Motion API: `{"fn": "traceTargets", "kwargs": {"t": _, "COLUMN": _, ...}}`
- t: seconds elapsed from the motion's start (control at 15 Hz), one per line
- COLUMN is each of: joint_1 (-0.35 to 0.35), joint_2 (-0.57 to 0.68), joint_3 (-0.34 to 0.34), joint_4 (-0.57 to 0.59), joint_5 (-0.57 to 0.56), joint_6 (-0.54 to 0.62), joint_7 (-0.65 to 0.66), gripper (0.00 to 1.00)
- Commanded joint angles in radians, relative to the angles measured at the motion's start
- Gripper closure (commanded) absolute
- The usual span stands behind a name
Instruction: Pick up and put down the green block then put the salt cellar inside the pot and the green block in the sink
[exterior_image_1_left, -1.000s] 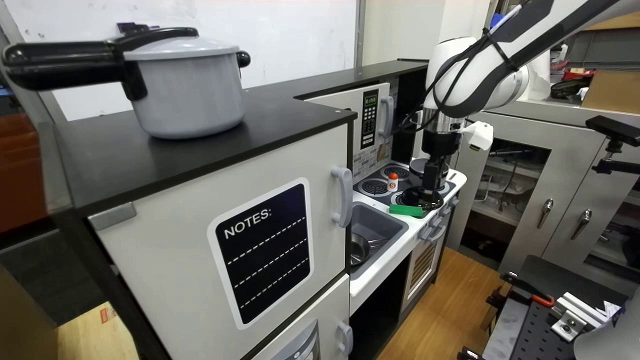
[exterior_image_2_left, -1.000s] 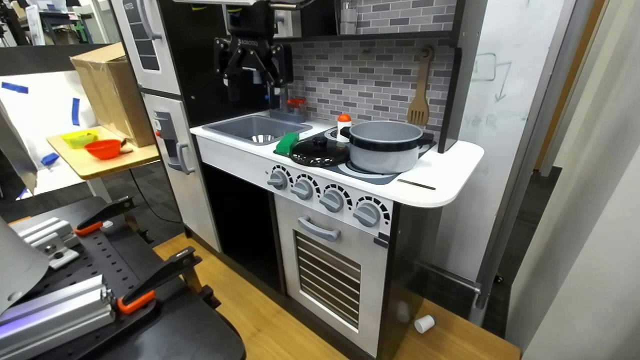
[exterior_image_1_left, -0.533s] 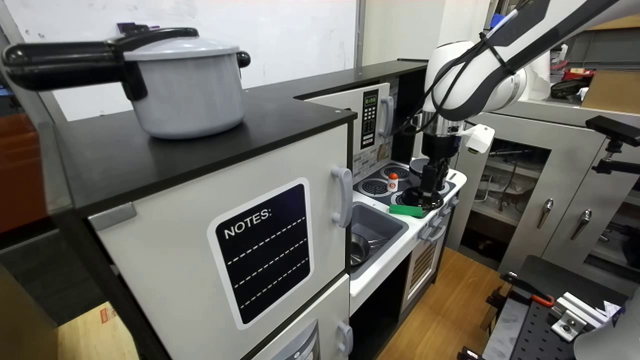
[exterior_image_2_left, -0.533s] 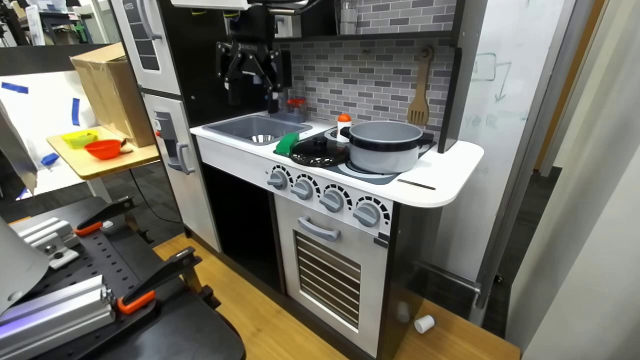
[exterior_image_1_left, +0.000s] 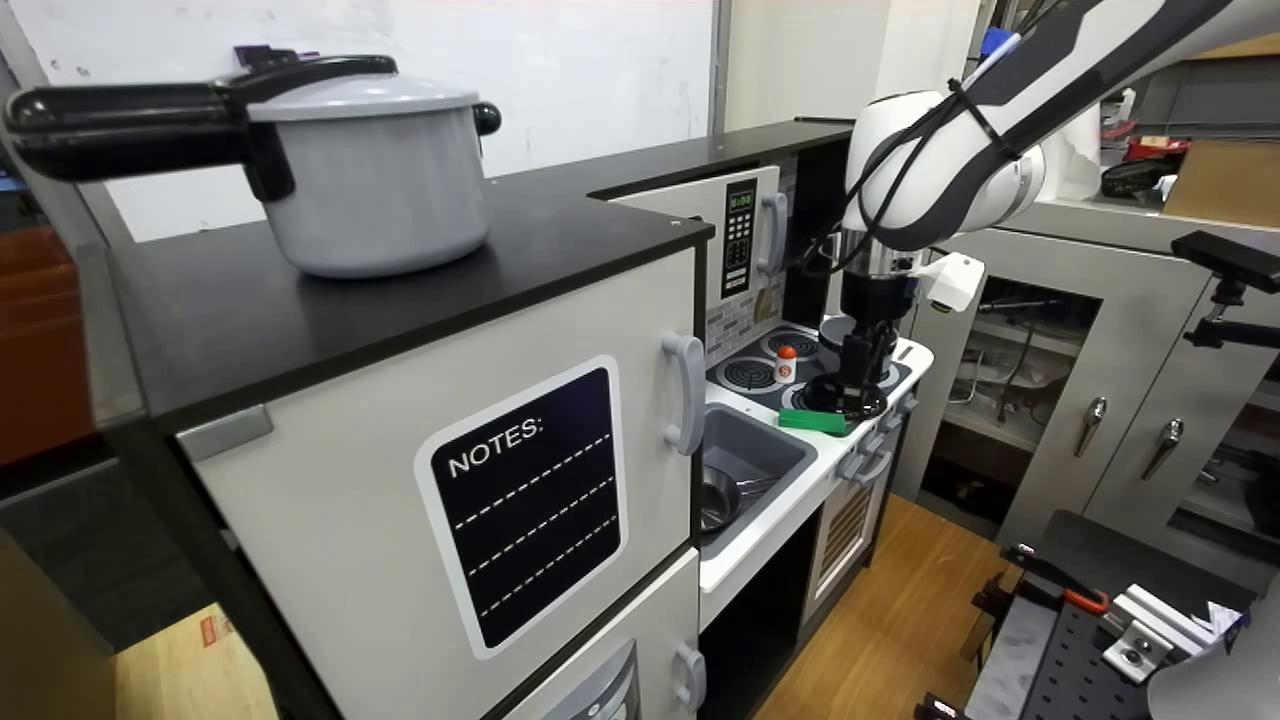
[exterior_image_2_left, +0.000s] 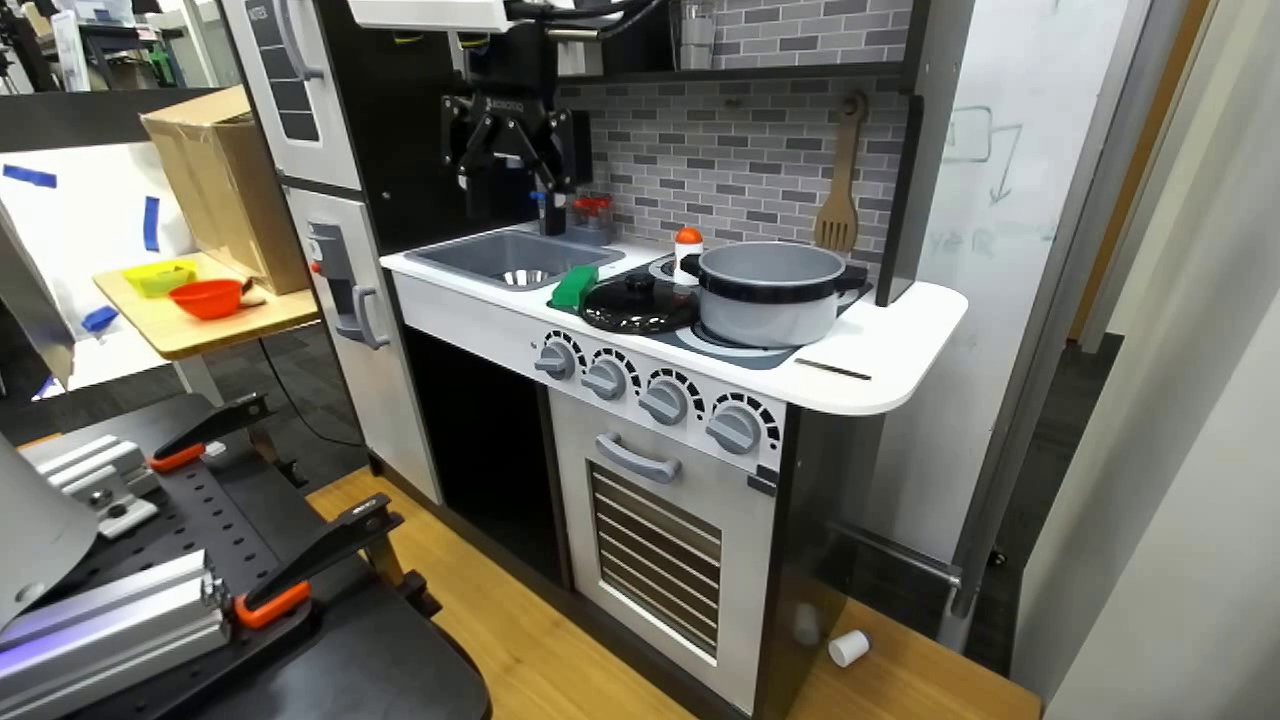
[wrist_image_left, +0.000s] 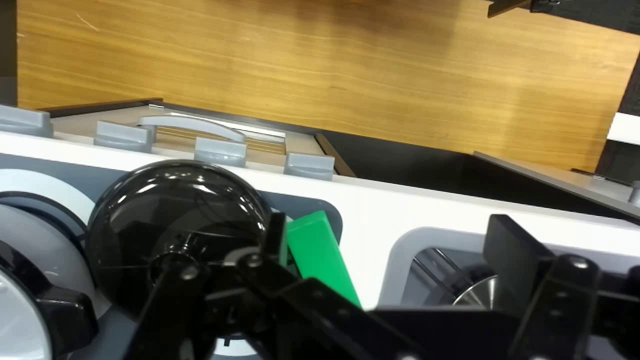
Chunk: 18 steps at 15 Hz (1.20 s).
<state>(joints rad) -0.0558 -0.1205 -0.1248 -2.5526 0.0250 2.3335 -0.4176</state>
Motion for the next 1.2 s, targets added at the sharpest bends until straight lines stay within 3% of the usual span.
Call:
{"fn": "traceTargets", "kwargs": {"t": 0.0, "joint_1": -0.008, "joint_2": 0.066, "joint_3": -0.008, "joint_4": 0.05, "joint_5": 0.009, "joint_6": 0.062, "joint_7": -0.049, "gripper": 0.0}}
{"fn": "traceTargets", "kwargs": {"t": 0.27, "joint_1": -0.015, "joint_2": 0.107, "joint_3": -0.01, "joint_4": 0.093, "joint_5": 0.029, "joint_6": 0.107, "joint_7": -0.104, "gripper": 0.0}}
{"fn": "traceTargets", "kwargs": {"t": 0.33, "joint_1": -0.014, "joint_2": 0.084, "joint_3": -0.002, "joint_4": 0.071, "joint_5": 0.008, "joint_6": 0.095, "joint_7": -0.061, "gripper": 0.0}}
{"fn": "traceTargets", "kwargs": {"t": 1.0, "joint_1": -0.017, "joint_2": 0.098, "joint_3": -0.001, "joint_4": 0.084, "joint_5": 0.008, "joint_6": 0.097, "joint_7": -0.074, "gripper": 0.0}}
{"fn": "traceTargets", "kwargs": {"t": 1.13, "joint_1": -0.019, "joint_2": 0.083, "joint_3": -0.001, "joint_4": 0.087, "joint_5": -0.017, "joint_6": 0.035, "joint_7": -0.025, "gripper": 0.0}}
